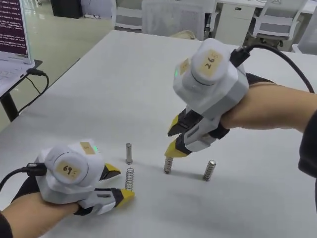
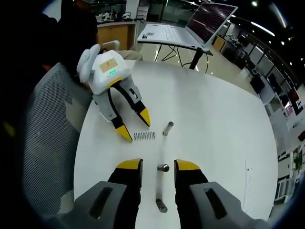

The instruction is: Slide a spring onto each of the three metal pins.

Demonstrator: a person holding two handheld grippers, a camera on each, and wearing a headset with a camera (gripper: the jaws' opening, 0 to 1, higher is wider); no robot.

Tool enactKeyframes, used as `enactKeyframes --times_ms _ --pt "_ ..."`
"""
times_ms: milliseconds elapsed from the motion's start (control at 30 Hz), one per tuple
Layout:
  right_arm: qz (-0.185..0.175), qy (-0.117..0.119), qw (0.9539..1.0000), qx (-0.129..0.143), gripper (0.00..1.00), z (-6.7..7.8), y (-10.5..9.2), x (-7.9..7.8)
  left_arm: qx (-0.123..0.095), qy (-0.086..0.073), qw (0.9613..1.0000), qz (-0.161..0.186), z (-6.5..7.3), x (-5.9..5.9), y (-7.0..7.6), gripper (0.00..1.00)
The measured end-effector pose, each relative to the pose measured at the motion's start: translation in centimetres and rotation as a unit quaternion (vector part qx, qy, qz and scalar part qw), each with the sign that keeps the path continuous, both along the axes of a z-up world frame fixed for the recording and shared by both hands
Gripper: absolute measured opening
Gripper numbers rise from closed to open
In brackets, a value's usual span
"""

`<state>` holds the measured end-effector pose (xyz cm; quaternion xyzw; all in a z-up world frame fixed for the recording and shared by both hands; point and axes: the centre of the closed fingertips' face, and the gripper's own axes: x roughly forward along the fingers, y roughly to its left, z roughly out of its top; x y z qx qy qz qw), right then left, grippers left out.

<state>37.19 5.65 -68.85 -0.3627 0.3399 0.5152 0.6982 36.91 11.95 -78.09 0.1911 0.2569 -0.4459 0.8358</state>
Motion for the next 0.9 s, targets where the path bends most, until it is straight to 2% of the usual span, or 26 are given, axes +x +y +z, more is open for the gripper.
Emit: enactKeyframes --times_ms 67,200,233,400,667,900 --pt "0.0 0.0 1.0 0.001 0.24 0.05 0.01 0.01 0.002 0.0 1.0 0.002 -0.02 0.04 0.01 0.26" --pt "0.0 -0.001 1.0 0.002 0.23 0.1 0.08 0.13 -0.003 0.009 1.0 0.001 -0.03 -0.18 -0.49 0.3" --pt "0.001 -0.001 1.0 0.003 0.23 0.1 0.1 0.14 0.001 0.011 0.9999 0.001 -0.22 -0.21 -0.63 0.3" --pt "0.002 0.0 1.0 0.006 0.23 0.08 0.24 0.11 0.018 0.002 0.9998 0.007 -0.53 0.33 -0.51 0.27" --pt "0.002 0.0 1.0 0.007 0.22 -0.01 0.32 0.06 0.022 0.005 0.9997 0.008 -0.71 0.31 -0.69 0.24" --pt "0.005 0.002 1.0 0.006 0.22 -0.17 0.56 0.0 0.027 0.001 0.9995 0.015 -0.59 0.54 -0.02 0.2"
